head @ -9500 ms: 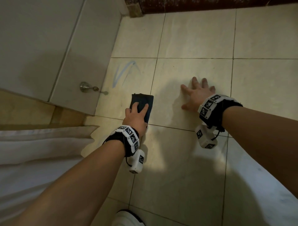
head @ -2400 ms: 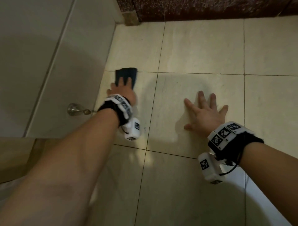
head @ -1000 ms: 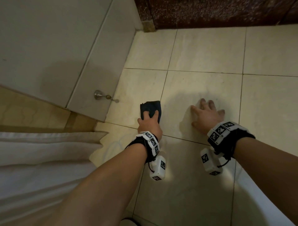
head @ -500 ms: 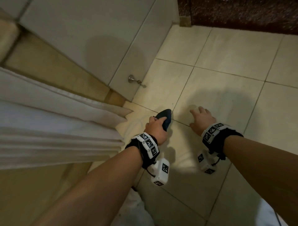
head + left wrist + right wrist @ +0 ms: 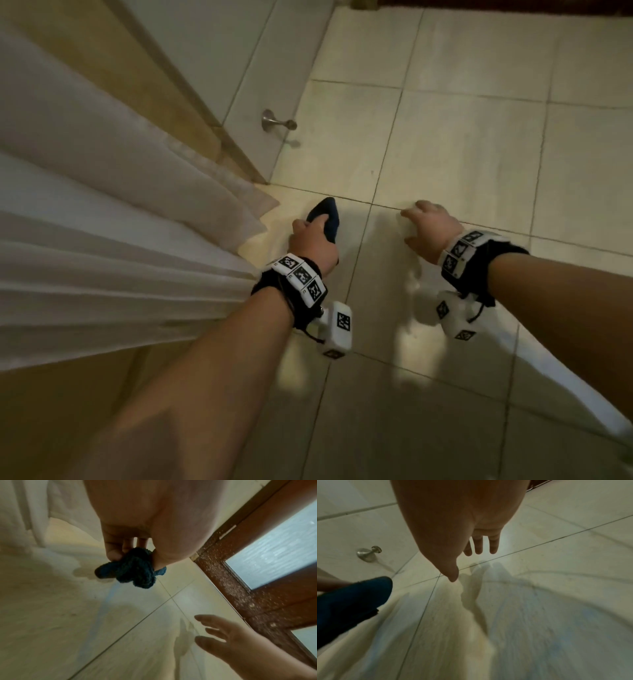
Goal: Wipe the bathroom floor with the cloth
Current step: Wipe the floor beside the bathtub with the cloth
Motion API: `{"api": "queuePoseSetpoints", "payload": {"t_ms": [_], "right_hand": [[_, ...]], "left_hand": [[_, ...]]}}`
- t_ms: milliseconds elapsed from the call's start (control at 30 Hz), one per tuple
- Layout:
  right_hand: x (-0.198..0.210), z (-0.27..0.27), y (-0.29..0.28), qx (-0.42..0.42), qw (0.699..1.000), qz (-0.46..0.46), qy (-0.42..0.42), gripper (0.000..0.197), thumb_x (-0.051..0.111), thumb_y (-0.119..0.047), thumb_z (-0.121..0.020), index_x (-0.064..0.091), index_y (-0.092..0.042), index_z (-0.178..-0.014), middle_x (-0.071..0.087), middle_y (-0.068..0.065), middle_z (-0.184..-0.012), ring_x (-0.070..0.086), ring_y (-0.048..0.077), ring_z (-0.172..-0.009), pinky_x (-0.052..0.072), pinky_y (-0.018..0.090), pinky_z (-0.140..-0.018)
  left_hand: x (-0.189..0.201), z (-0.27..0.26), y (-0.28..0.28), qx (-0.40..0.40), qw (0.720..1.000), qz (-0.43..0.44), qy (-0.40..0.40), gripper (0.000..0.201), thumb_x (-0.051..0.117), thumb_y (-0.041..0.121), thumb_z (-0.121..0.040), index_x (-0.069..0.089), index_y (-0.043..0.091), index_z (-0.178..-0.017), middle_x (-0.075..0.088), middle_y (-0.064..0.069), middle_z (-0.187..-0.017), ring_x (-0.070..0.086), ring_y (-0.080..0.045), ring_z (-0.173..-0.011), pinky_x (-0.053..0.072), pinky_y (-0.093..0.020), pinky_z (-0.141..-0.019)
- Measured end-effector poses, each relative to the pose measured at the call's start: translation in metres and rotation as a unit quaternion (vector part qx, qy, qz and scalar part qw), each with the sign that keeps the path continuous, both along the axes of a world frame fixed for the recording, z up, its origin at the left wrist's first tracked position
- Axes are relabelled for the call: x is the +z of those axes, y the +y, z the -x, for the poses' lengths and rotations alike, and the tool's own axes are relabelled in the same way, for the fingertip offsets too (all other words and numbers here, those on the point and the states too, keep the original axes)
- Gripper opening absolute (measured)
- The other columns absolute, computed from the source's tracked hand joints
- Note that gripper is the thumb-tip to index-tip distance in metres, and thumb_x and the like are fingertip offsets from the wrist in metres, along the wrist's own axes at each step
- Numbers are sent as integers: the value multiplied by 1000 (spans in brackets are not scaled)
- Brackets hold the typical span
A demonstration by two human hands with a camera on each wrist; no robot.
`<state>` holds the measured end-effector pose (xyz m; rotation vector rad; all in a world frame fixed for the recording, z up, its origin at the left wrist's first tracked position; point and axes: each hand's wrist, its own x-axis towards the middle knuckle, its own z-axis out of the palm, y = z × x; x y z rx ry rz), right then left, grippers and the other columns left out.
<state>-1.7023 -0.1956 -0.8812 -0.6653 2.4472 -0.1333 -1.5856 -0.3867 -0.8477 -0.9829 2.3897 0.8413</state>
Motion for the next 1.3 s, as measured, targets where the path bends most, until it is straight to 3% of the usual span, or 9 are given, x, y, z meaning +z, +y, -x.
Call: {"api": "queuePoseSetpoints", "payload": {"t_ms": [200, 367, 533, 633, 933, 1067, 1300], "right_hand": [[39, -73, 12, -105, 994, -12, 4, 61, 59, -30, -94, 36, -22, -150, 25, 11, -159, 26, 32, -144, 36, 46, -111], [38, -124, 33, -115, 993, -30, -3, 58, 60, -31, -93, 41, -22, -147, 31, 11, -156, 33, 32, -140, 38, 48, -110], [4, -117, 33, -113, 993, 10, 23, 54, 57, -27, -95, 43, -19, -146, 34, 12, -153, 36, 34, -137, 40, 48, -107], [-13, -118, 30, -93, 992, 69, 49, 52, 55, -25, -95, 43, -18, -146, 34, 13, -154, 34, 34, -138, 39, 47, -108], [-21, -146, 52, -56, 996, 46, 57, 56, 58, -28, -94, 40, -20, -147, 21, 14, -159, 26, 37, -142, 39, 51, -107], [-19, -148, 52, -52, 995, 52, 64, 56, 57, -27, -94, 40, -21, -147, 20, 13, -160, 26, 37, -142, 38, 50, -108], [-9, -157, 72, -68, 994, 45, 73, 54, 53, -28, -96, 38, -22, -147, 19, 13, -160, 30, 37, -139, 39, 48, -106]], "left_hand": [[13, -40, -5, -74, 997, -28, -11, 63, 55, 13, -94, 32, 28, -150, 24, -11, -144, 41, -37, -124, 37, -41, -107], [20, -71, -11, -57, 998, -26, -21, 64, 50, 5, -93, 32, 25, -151, 21, -12, -145, 42, -39, -122, 39, -45, -107], [2, -72, -27, -85, 990, 109, -28, 57, 52, 16, -96, 33, 22, -149, 21, -16, -148, 39, -43, -124, 37, -47, -105], [-9, -76, -23, -76, 986, 143, -25, 55, 50, 16, -96, 32, 21, -148, 19, -17, -150, 37, -43, -126, 37, -48, -106], [-22, -139, -5, -85, 987, 132, 38, 66, 54, 6, -90, 33, 26, -149, 25, -11, -146, 38, -35, -124, 40, -41, -102], [-27, -137, 10, -105, 982, 108, 110, 55, 49, 21, -97, 33, 27, -150, 32, -8, -142, 42, -31, -122, 43, -44, -101], [-45, -148, 27, -154, 975, 153, 43, 53, 49, 27, -97, 35, 31, -148, 26, -6, -150, 33, -31, -126, 42, -44, -98]]}}
